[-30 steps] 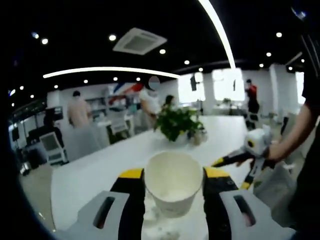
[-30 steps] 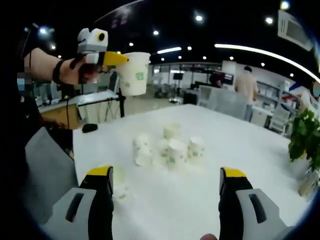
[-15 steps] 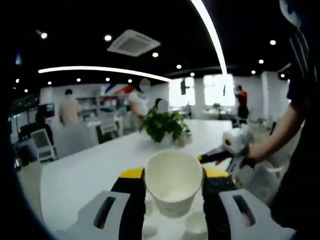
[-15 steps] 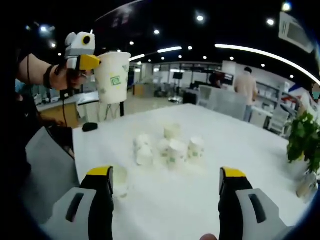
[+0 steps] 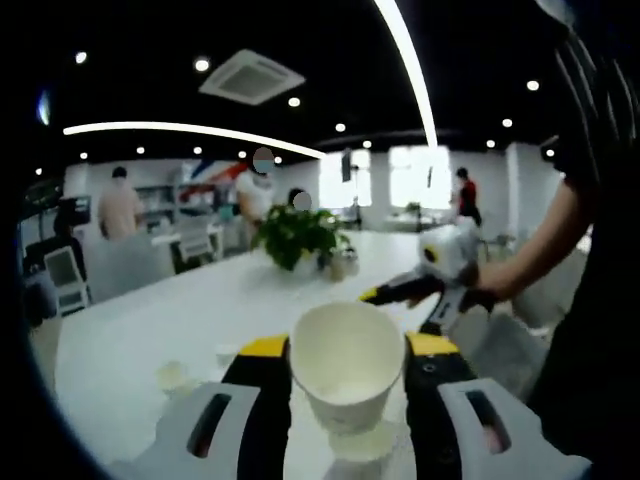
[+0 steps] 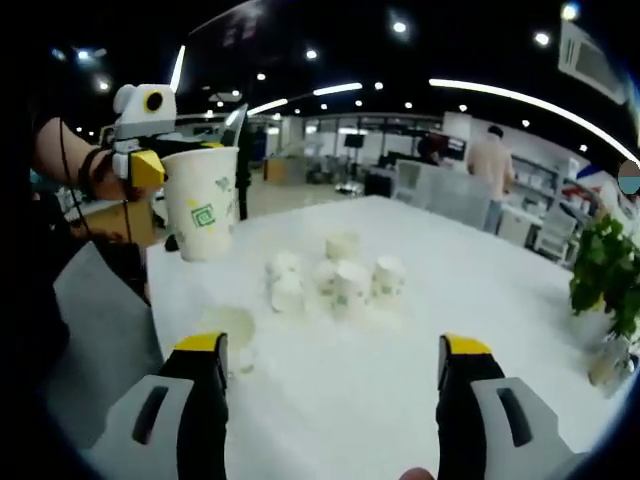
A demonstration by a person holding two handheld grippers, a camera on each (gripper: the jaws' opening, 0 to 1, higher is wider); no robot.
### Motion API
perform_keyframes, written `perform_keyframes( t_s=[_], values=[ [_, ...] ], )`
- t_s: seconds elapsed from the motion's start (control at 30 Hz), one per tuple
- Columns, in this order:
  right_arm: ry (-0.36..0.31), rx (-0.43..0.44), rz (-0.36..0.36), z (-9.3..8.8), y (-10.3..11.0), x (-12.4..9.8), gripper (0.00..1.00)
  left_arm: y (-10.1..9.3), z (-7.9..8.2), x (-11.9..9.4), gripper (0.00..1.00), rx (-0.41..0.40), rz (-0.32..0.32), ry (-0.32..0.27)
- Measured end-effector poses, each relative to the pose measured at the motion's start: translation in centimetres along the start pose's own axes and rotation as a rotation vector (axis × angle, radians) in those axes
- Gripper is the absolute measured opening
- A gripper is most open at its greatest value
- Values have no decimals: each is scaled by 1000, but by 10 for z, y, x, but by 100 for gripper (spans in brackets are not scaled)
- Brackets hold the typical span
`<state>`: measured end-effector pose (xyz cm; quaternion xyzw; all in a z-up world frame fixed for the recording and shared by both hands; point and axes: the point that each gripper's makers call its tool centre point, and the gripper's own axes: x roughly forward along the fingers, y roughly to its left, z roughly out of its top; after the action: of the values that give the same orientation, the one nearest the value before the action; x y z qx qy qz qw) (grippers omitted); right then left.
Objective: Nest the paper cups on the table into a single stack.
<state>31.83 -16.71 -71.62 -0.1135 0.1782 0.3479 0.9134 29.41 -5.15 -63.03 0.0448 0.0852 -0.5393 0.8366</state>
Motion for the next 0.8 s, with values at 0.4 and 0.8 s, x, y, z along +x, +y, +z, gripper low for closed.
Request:
perform_keyframes(
  t_s=[0.4,0.8],
  values=[
    [31,27,-26,-17,-12,-10,84,-10,-37,22,42,11,-27,58],
    [51,26,-35,-23,-17,-14,84,-13,-81,33,44,-17,-34,115]
  ],
)
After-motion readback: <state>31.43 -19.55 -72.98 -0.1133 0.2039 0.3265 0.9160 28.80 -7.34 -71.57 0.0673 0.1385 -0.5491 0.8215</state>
